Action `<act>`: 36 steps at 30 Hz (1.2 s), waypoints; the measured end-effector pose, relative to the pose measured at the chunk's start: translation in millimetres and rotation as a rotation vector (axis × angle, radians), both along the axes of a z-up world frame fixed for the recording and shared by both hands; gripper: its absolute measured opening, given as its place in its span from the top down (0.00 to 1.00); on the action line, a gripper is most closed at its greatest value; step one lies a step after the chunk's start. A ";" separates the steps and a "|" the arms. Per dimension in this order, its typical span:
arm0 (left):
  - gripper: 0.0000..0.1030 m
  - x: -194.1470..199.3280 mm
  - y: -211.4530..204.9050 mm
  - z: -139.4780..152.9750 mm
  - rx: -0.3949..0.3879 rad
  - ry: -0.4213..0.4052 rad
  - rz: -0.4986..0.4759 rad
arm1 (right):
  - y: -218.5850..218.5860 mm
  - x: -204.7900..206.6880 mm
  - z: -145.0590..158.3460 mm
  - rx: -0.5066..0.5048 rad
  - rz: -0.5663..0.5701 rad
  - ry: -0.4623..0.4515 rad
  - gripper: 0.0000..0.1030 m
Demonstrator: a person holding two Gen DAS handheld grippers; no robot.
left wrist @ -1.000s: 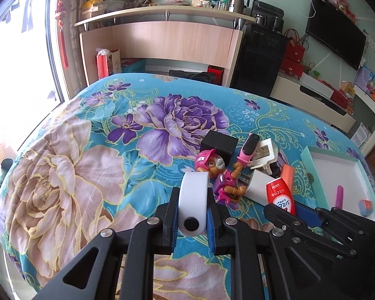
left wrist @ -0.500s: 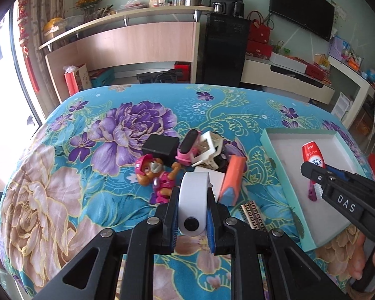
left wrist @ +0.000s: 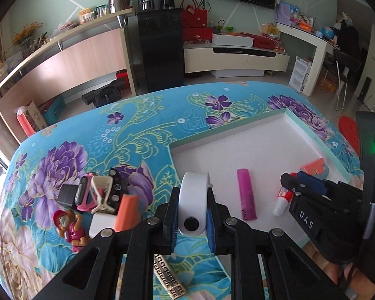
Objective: Organize rigid objects
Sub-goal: 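Lower the bottle into the white tray with the right gripper while the left carries the tape roll toward it, then lower the white tape roll into the tray and open the left gripper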
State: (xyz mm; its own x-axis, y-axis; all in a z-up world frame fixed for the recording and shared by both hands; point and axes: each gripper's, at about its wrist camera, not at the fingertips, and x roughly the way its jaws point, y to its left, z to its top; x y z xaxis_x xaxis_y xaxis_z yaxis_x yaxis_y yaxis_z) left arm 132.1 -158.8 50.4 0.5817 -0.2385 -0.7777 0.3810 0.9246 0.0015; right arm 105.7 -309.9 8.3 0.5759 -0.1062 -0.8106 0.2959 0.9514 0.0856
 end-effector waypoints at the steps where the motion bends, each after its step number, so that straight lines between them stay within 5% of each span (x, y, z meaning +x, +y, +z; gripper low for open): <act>1: 0.81 2.9 -5.8 -1.0 0.001 -0.001 -0.004 | -4.4 -0.7 -1.1 0.014 -0.010 0.001 0.75; 16: 0.79 10.7 -39.0 -44.8 0.009 0.072 -0.001 | -25.7 -3.5 -8.1 0.082 -0.068 0.019 0.75; 19: 0.63 9.3 -33.7 -42.4 -0.011 0.065 0.013 | -24.1 -3.5 -7.3 0.079 -0.067 0.025 0.75; 21: 0.38 7.7 -27.1 -37.0 -0.032 0.049 0.030 | -23.0 -3.6 -5.4 0.072 -0.067 0.023 0.75; 26: 0.28 6.0 -7.1 -22.7 -0.071 0.014 0.079 | -18.8 -3.7 -2.2 0.070 -0.058 0.019 0.52; 36: 0.03 12.1 31.9 -26.7 -0.016 0.028 0.226 | -5.4 -0.3 0.6 0.065 -0.027 0.023 0.27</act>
State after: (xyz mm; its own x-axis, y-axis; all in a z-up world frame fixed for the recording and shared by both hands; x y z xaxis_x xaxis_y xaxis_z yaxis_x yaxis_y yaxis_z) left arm 144.2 -126.9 23.7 0.6003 -0.1173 -0.7911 0.1643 0.9862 -0.0215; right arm 105.4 -315.3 8.9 0.5547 -0.0683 -0.8292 0.3242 0.9356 0.1398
